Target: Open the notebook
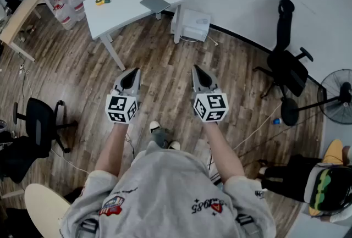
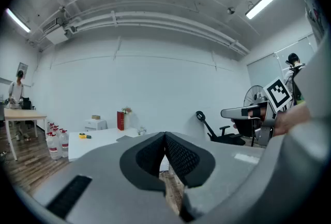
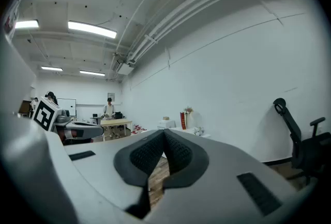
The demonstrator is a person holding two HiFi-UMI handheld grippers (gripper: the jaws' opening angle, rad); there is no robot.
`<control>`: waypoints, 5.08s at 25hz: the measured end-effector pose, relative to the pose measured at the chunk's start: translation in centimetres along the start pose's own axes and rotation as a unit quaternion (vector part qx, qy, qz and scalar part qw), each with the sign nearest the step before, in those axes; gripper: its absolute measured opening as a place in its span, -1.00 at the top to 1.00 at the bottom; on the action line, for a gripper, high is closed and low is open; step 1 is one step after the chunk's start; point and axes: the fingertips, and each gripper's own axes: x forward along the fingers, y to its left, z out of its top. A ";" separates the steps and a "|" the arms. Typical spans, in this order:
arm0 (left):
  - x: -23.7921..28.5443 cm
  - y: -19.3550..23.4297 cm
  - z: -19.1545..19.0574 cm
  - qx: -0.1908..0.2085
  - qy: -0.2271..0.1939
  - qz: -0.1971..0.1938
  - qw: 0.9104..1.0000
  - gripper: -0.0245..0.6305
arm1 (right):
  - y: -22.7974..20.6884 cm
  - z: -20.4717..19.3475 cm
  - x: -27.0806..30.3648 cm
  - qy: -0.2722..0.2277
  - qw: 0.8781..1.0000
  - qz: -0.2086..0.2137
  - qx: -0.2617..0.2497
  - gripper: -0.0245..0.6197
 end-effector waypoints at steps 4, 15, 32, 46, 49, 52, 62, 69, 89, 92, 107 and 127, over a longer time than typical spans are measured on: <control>-1.4 -2.2 0.2 -0.001 -0.004 -0.003 1.000 0.91 | 0.6 0.1 -2.2 -0.008 1.000 0.018 0.021 0.93; -2.1 -5.1 -0.3 -0.009 0.004 -0.007 1.000 0.91 | 0.6 0.4 -5.1 -0.033 0.996 0.060 0.052 0.42; -0.1 -5.4 -0.7 -0.011 0.012 -0.018 1.000 0.91 | -2.2 -1.7 -3.3 -0.012 0.997 0.036 0.071 0.00; 11.6 5.3 -1.9 -0.023 0.019 -0.022 0.999 0.91 | -5.2 -3.0 12.4 0.014 0.997 0.032 0.069 0.01; 15.1 8.4 -1.5 -0.024 0.023 -0.032 0.999 0.91 | -6.2 -2.4 16.9 0.018 0.998 0.024 0.064 0.02; 18.1 11.8 -1.0 -0.023 0.021 -0.039 0.999 0.91 | -6.6 -2.1 21.2 0.020 0.997 0.019 0.067 0.03; 25.6 19.9 -1.4 -0.030 0.027 -0.053 0.998 0.91 | -6.3 -2.8 32.1 0.038 0.995 0.025 0.087 0.12; 28.3 23.2 -2.0 -0.036 0.032 -0.048 0.998 0.91 | -6.7 -3.4 37.3 0.049 0.994 0.036 0.090 0.15; 48.7 36.1 -0.5 -0.037 0.040 0.034 0.998 0.91 | -16.0 -4.1 63.3 0.093 0.984 0.149 0.014 0.18; 53.1 37.4 0.6 -0.044 0.031 0.038 0.998 0.91 | -18.4 -3.0 67.6 0.088 0.982 0.167 -0.015 0.18; 63.9 41.5 0.2 -0.053 0.048 0.077 0.994 0.91 | -25.2 -6.2 79.0 0.139 0.966 0.218 -0.003 0.19; 62.8 46.7 -5.8 -0.106 0.087 0.108 0.985 0.91 | -30.1 -24.1 83.3 0.357 0.901 0.218 0.111 0.30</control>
